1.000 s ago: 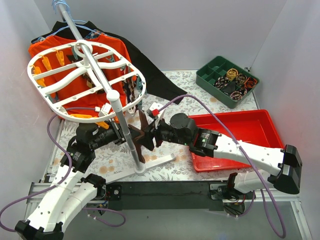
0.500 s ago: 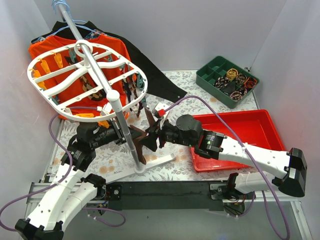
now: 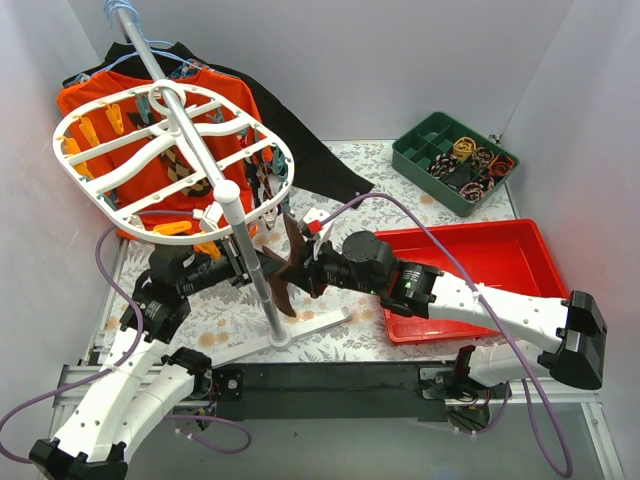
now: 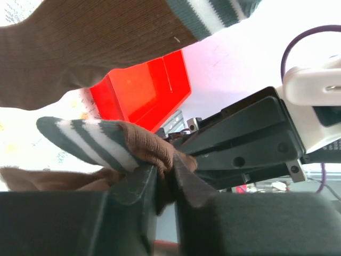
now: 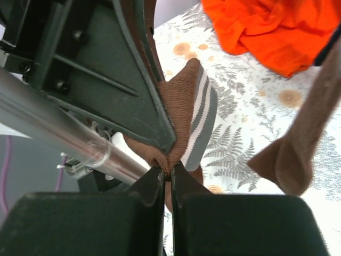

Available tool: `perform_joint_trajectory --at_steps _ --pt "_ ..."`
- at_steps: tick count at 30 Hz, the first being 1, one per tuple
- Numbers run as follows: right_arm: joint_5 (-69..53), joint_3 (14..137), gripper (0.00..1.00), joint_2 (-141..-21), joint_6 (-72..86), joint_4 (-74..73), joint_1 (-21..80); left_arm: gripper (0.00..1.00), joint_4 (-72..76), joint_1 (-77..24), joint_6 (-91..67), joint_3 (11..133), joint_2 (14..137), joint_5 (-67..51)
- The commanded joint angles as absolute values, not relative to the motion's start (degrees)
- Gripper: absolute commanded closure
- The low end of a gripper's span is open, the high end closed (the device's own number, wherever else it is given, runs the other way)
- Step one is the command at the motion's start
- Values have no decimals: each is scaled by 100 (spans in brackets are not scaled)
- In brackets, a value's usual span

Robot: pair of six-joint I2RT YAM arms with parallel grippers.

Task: Remove the socks clipped to the hanger

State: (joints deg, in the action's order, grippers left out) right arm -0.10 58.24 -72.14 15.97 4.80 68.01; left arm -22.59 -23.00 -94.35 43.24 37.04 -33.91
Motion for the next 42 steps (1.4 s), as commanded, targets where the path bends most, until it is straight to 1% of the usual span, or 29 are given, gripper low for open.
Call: perform_joint_trajectory --at_steps 1,2,5,8,12,16,21,25,29,30,31,32,33,34,37,42 --pt "597 5696 99 -6970 1643 721 6838 74 -2215 -2312 -9413 4483 3648 -3560" --pt "711 5661 99 -6883 1652 695 6829 69 -2232 -2312 -9387 4500 3630 -3507" --pt "1334 5450 99 -6602 1740 459 6785 60 -2390 -2320 -9299 4553 3577 -3314" --pt "1853 5326 99 -6286 1854 11 6593 58 -2548 -2312 -9211 4605 3525 -3147" --pt "2092 5072 99 -5749 2012 -649 5987 57 -2654 -2312 -9150 4588 3367 -2901" --pt "2083 4878 99 -5038 2065 -1124 5030 58 -2724 -2312 -9097 4562 3340 -2857" --pt "2996 4878 99 -4650 2258 -2282 4239 59 -2760 -2312 -9035 4570 3349 -2848" --pt "3155 4720 99 -4553 2373 -2662 3841 59 -2769 -2312 -9026 4562 3366 -2848" --pt "2805 4430 99 -4614 2469 -2672 3727 59 -2769 -2312 -9026 4535 3340 -2848" --pt "2760 4360 97 -4640 2487 -2672 3727 59 -2769 -2312 -9026 4535 3349 -2848" --pt "2716 4333 92 -4719 2496 -2681 3727 59 -2769 -2312 -9026 4535 3340 -2839" --pt "2672 4324 82 -4755 2487 -2689 3727 59 -2769 -2312 -9026 4535 3331 -2839" --pt "2637 4324 74 -4851 2470 -2707 3718 59 -2786 -2312 -9026 4544 3331 -2839" --pt "2602 4342 61 -4886 2461 -2724 3718 59 -2795 -2312 -9026 4553 3340 -2839" --pt "2461 4490 40 -4992 2374 -2777 3726 59 -2830 -2312 -9009 4562 3313 -2821" --pt "1750 4938 36 -5220 1917 -2638 3735 59 -2856 -2312 -9000 4535 3287 -2813"
